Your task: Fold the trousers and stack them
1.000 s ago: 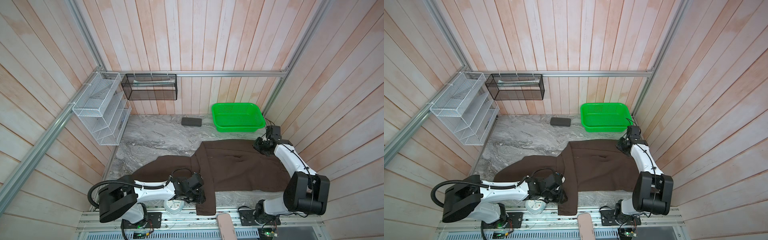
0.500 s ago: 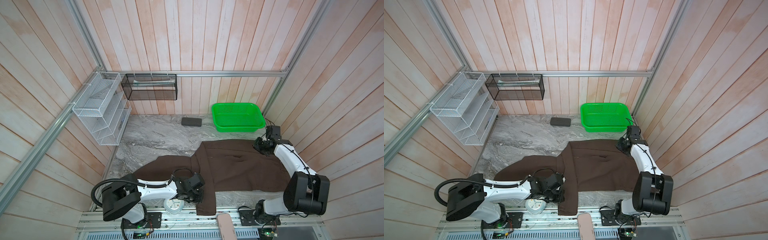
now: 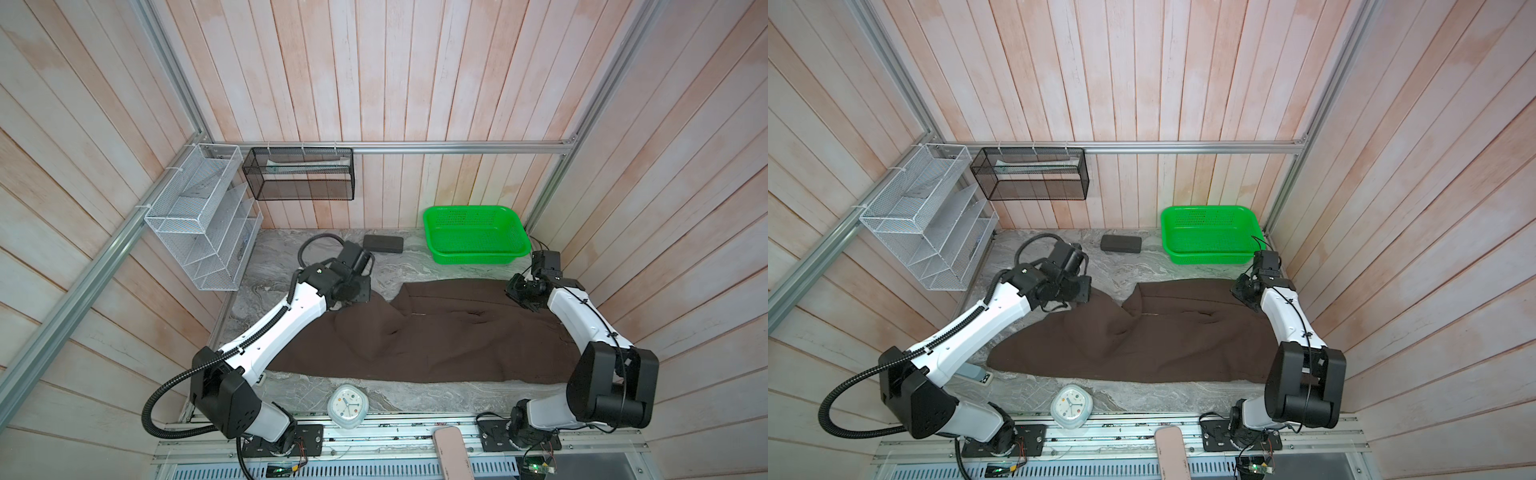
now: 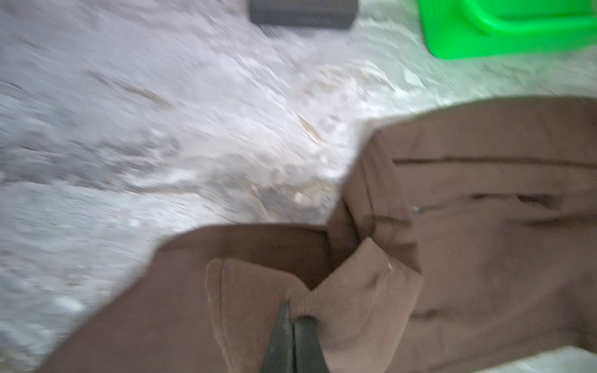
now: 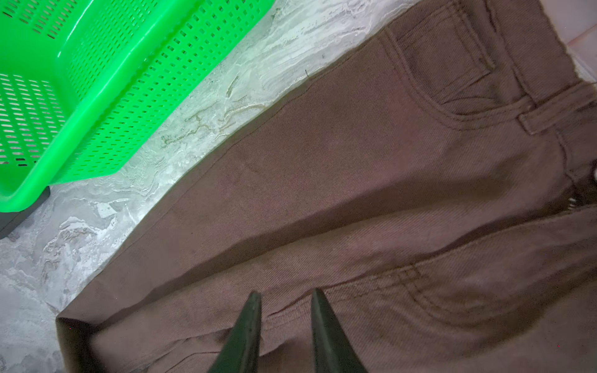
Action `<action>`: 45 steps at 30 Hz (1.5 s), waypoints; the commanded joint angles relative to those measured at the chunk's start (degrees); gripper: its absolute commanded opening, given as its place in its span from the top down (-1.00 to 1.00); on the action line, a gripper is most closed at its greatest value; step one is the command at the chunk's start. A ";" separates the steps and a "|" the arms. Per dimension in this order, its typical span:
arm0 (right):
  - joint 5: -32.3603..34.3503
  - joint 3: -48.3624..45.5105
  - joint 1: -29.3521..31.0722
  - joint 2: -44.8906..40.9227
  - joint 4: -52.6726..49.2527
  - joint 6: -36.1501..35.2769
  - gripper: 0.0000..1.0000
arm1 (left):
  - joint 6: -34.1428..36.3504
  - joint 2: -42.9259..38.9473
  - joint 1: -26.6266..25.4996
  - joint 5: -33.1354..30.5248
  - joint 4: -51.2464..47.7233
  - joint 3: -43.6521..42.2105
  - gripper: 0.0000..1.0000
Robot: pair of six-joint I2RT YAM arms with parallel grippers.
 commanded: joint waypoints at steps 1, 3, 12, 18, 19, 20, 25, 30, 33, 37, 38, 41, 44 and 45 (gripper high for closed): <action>-0.46 1.90 0.70 1.90 0.16 -0.05 0.44 | 13.84 6.01 4.92 -10.43 -8.89 6.54 1.00; -0.30 2.34 1.04 3.13 0.50 0.00 0.43 | 17.10 8.83 8.22 -13.09 -7.93 10.11 1.00; 0.38 4.10 1.85 8.76 1.91 -0.09 0.44 | 19.56 19.73 16.98 -17.75 -4.95 20.59 1.00; 1.94 5.03 1.84 13.02 3.44 -0.49 0.44 | 16.95 21.77 21.72 -21.06 -4.58 21.82 1.00; 2.20 5.29 1.84 13.95 3.60 -0.57 0.44 | 17.05 22.16 22.60 -21.08 -4.09 22.16 1.00; 2.37 5.60 1.85 14.85 3.70 -0.58 0.44 | 17.22 22.87 23.31 -21.05 -3.83 22.93 1.00; 3.21 6.78 1.87 18.54 4.66 -0.31 0.44 | 18.67 30.88 25.33 -20.61 -5.45 31.11 1.00; 3.92 8.70 1.84 21.55 5.04 0.02 0.43 | 19.78 40.62 25.48 -19.26 -7.38 41.92 1.00; 5.15 9.93 1.84 23.48 5.06 -0.21 0.44 | 20.21 46.33 25.74 -18.84 -8.75 48.14 1.00; 7.37 11.62 1.60 26.18 4.69 -0.49 0.44 | 20.80 53.02 26.52 -18.21 -10.94 55.99 1.00; 7.40 11.83 1.46 26.50 5.00 -0.42 0.44 | 21.00 54.16 26.63 -18.18 -11.53 57.45 1.00; 7.65 12.34 1.22 27.32 6.07 -0.22 0.44 | 21.52 54.52 26.94 -17.89 -10.39 56.82 1.00; 7.44 14.02 0.22 29.24 5.58 0.04 0.43 | 21.89 54.09 27.49 -17.49 -8.86 54.83 1.00; 7.75 14.21 -0.12 29.56 5.69 0.12 0.43 | 22.05 54.17 27.59 -17.50 -8.68 54.55 1.00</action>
